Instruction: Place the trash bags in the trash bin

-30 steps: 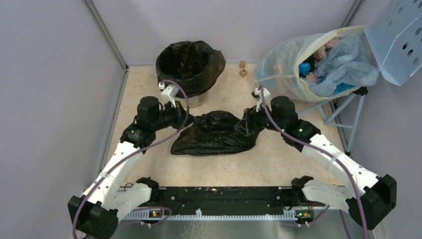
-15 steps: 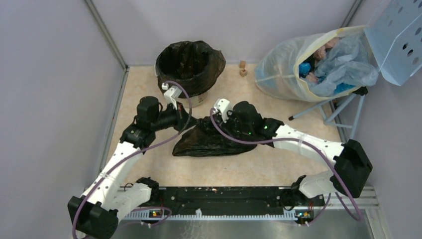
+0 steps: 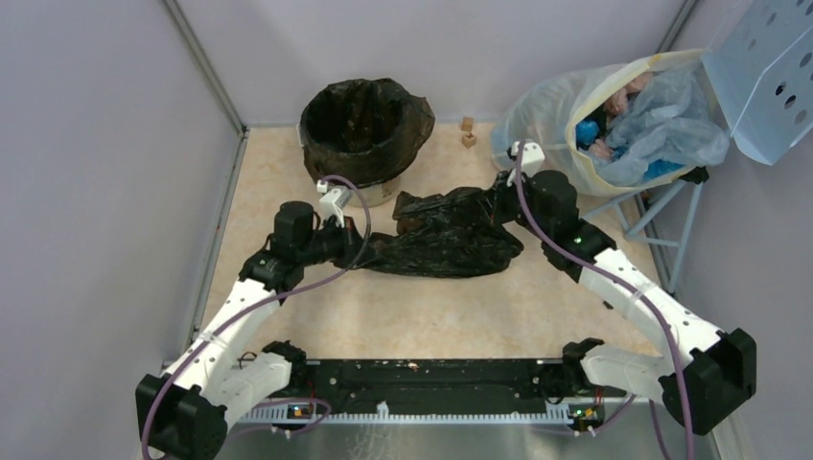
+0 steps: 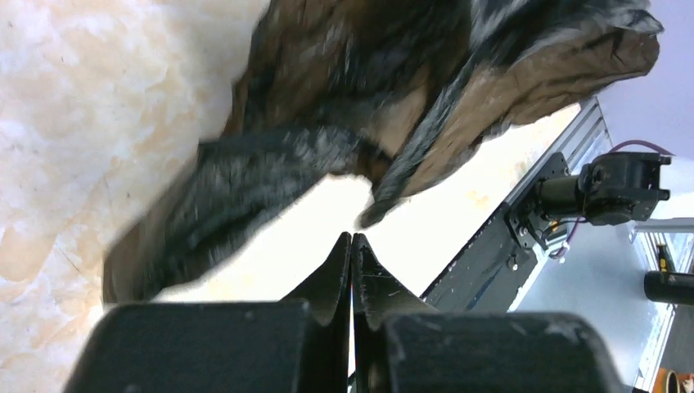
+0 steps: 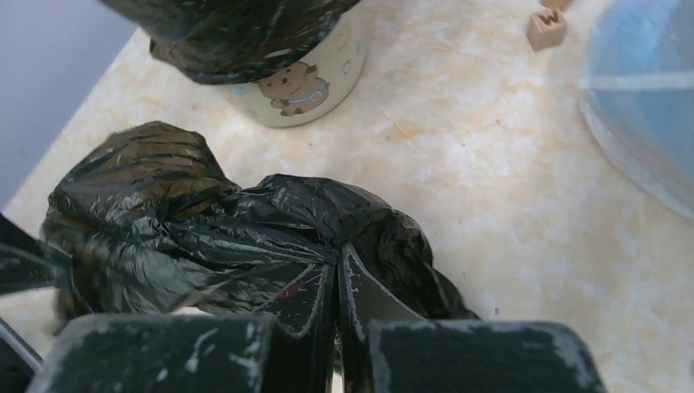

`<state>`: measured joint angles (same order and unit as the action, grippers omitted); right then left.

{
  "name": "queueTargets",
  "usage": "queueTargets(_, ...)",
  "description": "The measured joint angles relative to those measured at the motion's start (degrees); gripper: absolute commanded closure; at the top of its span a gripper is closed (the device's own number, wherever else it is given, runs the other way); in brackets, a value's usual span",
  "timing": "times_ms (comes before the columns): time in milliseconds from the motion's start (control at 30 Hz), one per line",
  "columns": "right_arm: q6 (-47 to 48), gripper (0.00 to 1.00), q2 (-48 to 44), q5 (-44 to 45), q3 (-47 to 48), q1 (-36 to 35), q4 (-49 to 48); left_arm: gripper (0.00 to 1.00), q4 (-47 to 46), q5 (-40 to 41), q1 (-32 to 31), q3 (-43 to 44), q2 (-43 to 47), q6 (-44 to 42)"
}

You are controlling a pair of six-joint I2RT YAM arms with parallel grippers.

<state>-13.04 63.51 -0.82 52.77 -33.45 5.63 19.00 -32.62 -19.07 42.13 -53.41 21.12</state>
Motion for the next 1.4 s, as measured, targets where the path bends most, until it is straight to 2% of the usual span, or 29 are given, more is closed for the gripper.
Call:
queueTargets(67, -2.9, 1.00, -1.2, -0.7, -0.8, 2.3, 0.7, 0.98, 0.2, -0.3, 0.0, -0.9, 0.0, 0.2)
queueTargets(167, -5.7, 1.00, -1.5, -1.2, -1.4, 3.7, 2.7, 0.86, 0.3, -1.4, 0.0, -1.0, -0.1, 0.2)
queueTargets(233, -6.5, 1.00, -1.6, -2.1, -1.7, 3.7, 3.4, 0.72, 0.1, -2.8, 0.0, -1.0, -0.1, 0.1)
queueTargets(333, -7.1, 1.00, -2.4, -3.5, -2.7, 3.8, 3.8, 0.38, -0.2, -5.6, 0.0, -0.9, 0.1, -0.3)
queueTargets(400, -7.3, 1.00, -3.0, -4.6, -3.3, 3.8, 3.8, 0.23, -0.4, -6.6, 0.0, -0.7, 0.5, -0.9)
queueTargets(467, -7.6, 1.00, -3.4, -6.0, -3.4, 3.8, 3.7, 0.13, -0.5, -6.3, 0.0, -0.1, 1.2, -1.5)
queueTargets(533, -7.6, 1.00, -3.7, -7.1, -3.4, 3.8, 3.7, 0.08, -1.0, -5.9, 0.0, 0.8, 1.6, -1.5)
queueTargets(700, -7.7, 1.00, -3.8, -9.8, -3.4, 3.8, 3.8, 0.04, -6.7, -7.1, 0.0, 1.1, 0.3, 4.2)
queueTargets(933, -8.2, 1.00, -3.9, -12.9, -4.9, 3.8, 3.3, 0.08, -18.7, -7.0, -2.1, -4.0, -4.3, 15.8)
queueTargets(1000, -8.3, 1.00, -3.9, -13.9, -5.2, 3.8, 3.5, 0.15, -21.7, -6.9, -2.8, -4.1, -6.0, 18.2)
queueTargets(1100, -8.6, 1.00, -4.2, -15.6, -5.5, 3.9, 3.5, 0.38, -26.4, -7.1, -3.5, -4.0, -8.5, 21.1)
queueTargets(1233, -8.7, 1.00, -5.4, -16.9, -6.4, 3.9, 3.9, 0.50, -29.8, -7.7, -4.8, -2.7, -12.6, 23.3)
queueTargets(1267, -8.7, 1.00, -5.7, -17.1, -6.7, 3.9, 3.8, 0.49, -30.5, -7.9, -5.3, -2.2, -13.6, 23.7)
queueTargets(1300, -8.7, 1.00, -6.0, -17.2, -7.0, 3.9, 3.8, 0.44, -30.9, -8.1, -5.6, -1.8, -14.1, 24.0)
queueTargets(1333, -8.7, 1.00, -6.3, -17.3, -7.3, 3.9, 4.0, 0.34, -31.4, -8.3, -5.9, -1.6, -14.4, 24.1)
queueTargets(1400, -8.7, 1.00, -6.7, -17.2, -7.6, 3.9, 4.7, 0.23, -31.6, -8.4, -6.2, -1.2, -14.6, 23.9)
